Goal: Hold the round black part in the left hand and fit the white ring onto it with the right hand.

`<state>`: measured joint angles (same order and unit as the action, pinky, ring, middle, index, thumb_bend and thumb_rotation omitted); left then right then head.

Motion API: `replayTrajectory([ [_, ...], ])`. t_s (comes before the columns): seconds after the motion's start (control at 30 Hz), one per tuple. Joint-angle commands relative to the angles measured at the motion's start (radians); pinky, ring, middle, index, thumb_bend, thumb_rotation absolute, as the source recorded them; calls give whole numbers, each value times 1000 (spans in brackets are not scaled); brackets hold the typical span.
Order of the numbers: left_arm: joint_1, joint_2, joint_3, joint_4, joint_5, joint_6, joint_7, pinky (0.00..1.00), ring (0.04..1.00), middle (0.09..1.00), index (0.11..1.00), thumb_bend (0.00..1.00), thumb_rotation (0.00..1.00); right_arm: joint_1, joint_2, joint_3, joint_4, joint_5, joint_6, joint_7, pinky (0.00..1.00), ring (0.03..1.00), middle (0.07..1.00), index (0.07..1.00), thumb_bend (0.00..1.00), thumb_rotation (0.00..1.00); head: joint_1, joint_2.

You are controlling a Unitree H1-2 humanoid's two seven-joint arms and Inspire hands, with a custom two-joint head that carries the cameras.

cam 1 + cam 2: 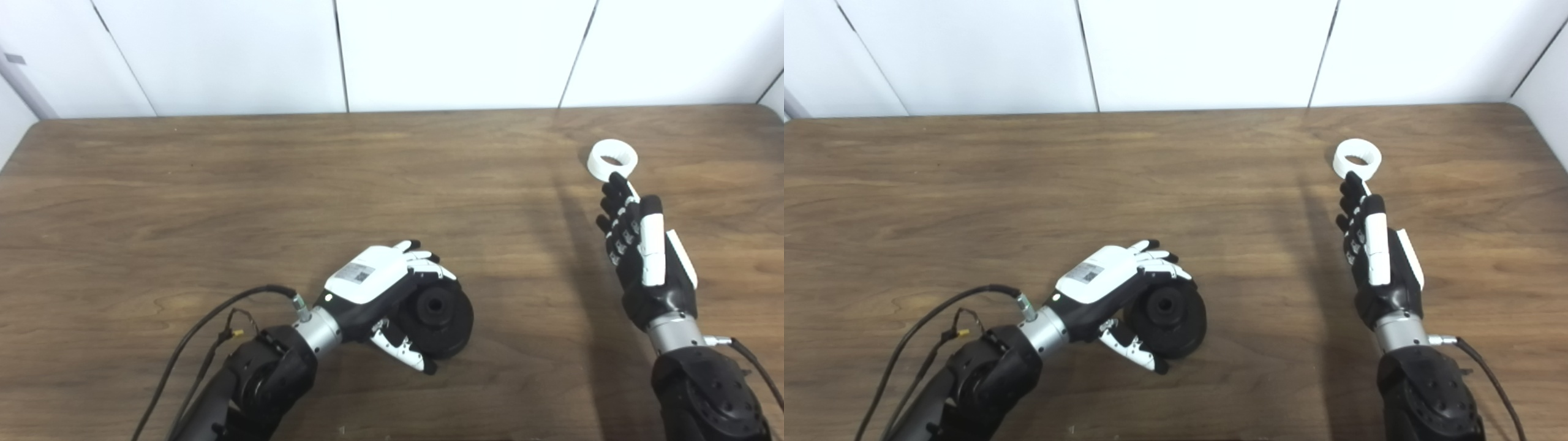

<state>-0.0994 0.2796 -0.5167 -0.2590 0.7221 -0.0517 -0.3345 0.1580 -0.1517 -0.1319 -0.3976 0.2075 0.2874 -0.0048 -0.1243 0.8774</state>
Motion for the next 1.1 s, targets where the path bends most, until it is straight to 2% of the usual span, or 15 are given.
replayTrajectory([
  [0.0, 1, 9, 5, 18, 40, -13, 13, 1000, 911, 808, 480, 526, 63, -30, 10, -3, -45, 5, -8, 3, 1000, 1000, 981, 969, 696, 1000, -7, 0],
  [0.23, 17, 7, 14, 42, 51, -35, 43, 1000, 911, 807, 480, 526, 61, -29, 14, 2, -49, -1, -9, 0, 1000, 1000, 991, 973, 690, 1000, -36, -4],
  [0.43, 17, 22, 15, 26, 45, -16, -4, 1000, 912, 808, 480, 526, 62, -30, 28, 4, -50, -8, -11, -13, 1000, 1000, 972, 967, 681, 1000, -64, -13],
  [0.53, 17, 32, 16, 10, 46, 9, -47, 1000, 914, 804, 480, 526, 62, -30, 32, 7, -46, -9, -15, -17, 1000, 1000, 975, 967, 677, 1000, -73, -17],
  [0.8, -2, 59, 5, -65, 69, 142, -228, 987, 912, 801, 482, 526, 66, -30, 31, 11, -37, 13, -31, -8, 996, 1000, 990, 977, 668, 999, -74, -21],
  [1.07, -10, 57, 2, -83, 85, 178, -272, 961, 906, 807, 482, 526, 66, -26, 22, 9, -38, 11, -30, -5, 1000, 1000, 996, 982, 666, 1000, -65, -31],
])
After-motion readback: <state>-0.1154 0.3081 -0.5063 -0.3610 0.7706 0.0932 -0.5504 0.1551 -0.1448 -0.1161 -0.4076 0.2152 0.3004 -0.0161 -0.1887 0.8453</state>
